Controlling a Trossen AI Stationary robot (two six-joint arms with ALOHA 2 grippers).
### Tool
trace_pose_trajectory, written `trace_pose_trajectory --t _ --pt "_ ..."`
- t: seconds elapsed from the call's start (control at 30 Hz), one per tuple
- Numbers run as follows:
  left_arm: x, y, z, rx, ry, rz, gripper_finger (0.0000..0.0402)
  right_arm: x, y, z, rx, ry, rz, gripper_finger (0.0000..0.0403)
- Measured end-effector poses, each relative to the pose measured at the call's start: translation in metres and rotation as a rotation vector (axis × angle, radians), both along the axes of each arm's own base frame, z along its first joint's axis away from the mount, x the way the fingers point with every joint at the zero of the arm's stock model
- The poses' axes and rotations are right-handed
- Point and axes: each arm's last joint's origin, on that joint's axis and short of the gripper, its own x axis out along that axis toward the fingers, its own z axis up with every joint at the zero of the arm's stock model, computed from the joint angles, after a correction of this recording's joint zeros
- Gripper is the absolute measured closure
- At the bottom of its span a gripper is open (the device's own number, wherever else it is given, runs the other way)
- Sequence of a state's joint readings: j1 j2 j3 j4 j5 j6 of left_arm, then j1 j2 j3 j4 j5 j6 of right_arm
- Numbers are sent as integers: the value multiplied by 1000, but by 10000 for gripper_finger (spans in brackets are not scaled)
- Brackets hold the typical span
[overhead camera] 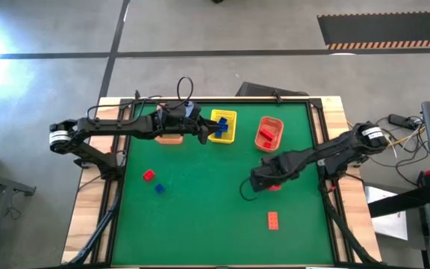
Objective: Sort & place blocks by color
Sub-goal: Put the red game piece into the orange bin
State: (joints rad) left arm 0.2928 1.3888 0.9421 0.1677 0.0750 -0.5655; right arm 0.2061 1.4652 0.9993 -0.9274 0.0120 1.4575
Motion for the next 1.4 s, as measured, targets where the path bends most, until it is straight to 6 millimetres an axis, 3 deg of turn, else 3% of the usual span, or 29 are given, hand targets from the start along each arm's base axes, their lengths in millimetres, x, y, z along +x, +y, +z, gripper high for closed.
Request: trace_pose_trajectory --t 0.3,0.47,0.7,1.23,1.4 --pt "0 0 0 -3 -1 1 234 6 -23 -8 61 42 24 212" --pt "0 0 0 -4 0 1 234 9 -25 -8 52 23 57 190" --pt "0 0 0 -4 -1 1 234 22 -23 -6 74 -111 81 188" --pt "0 0 0 -4 0 1 234 33 -21 -37 107 -27 165 178" --pt "0 0 0 -4 0 2 234 36 -20 -43 106 -23 173 210"
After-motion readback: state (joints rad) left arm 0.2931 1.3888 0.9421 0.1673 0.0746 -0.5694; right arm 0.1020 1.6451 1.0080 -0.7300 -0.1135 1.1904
